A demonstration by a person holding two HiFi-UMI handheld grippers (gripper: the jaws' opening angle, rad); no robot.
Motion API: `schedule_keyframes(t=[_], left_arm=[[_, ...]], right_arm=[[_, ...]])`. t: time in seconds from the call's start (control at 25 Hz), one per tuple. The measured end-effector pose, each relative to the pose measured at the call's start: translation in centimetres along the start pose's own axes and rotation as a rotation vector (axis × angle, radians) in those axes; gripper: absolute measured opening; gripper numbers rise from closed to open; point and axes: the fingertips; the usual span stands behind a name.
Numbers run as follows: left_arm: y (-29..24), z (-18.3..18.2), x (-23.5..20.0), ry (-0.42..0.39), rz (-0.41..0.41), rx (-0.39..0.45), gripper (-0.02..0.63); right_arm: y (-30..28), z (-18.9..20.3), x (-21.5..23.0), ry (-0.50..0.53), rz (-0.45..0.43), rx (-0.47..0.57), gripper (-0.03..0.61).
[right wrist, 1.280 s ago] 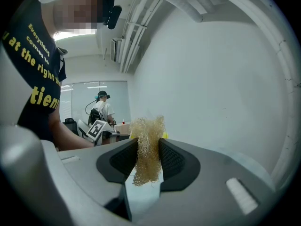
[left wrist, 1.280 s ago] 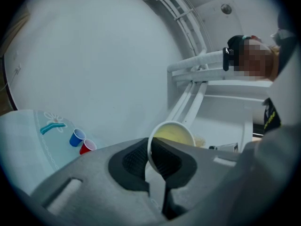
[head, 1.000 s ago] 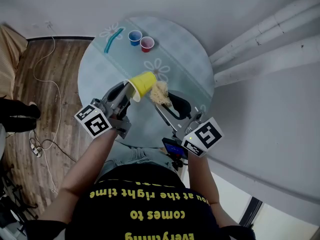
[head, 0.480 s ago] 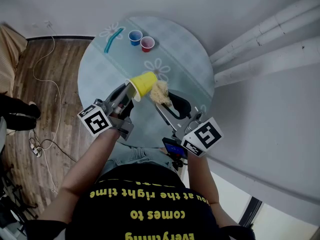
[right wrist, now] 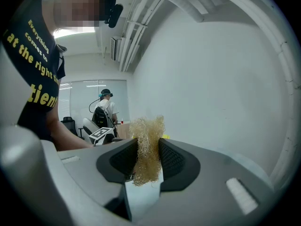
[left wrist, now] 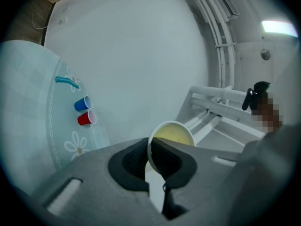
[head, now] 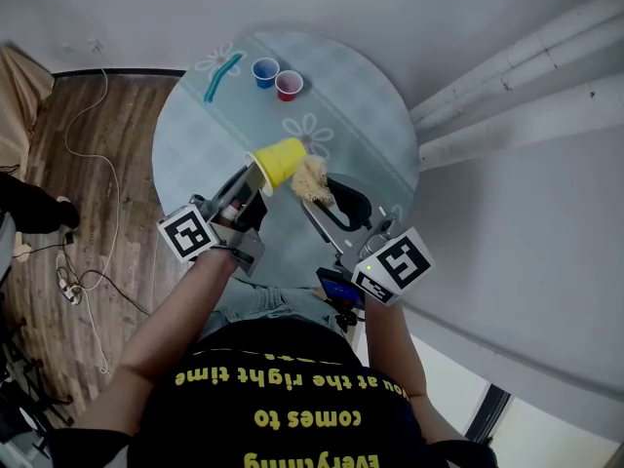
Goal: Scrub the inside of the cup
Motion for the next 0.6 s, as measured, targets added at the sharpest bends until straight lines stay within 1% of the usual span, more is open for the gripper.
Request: schedule_keyframes(t=[0.32,0.6], left_arm=[[0.19,0.82,0.36,0.097,-0.005,0.01,0.017],[0.35,0.93,0.51,0.168,-0.004,0.025,0.017]], right_arm=[[0.1,0.06,-0.05,0.006,0.011,-0.008,0.137],[0.05,0.14,0.04,0.04,0.034,-0.003,0.137]])
Point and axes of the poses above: the fingertips, and each gripper's own axes: y backward along the fingers, x to its right, z out of its underside, and after that the axes turned 15 degrees about x, right-handed
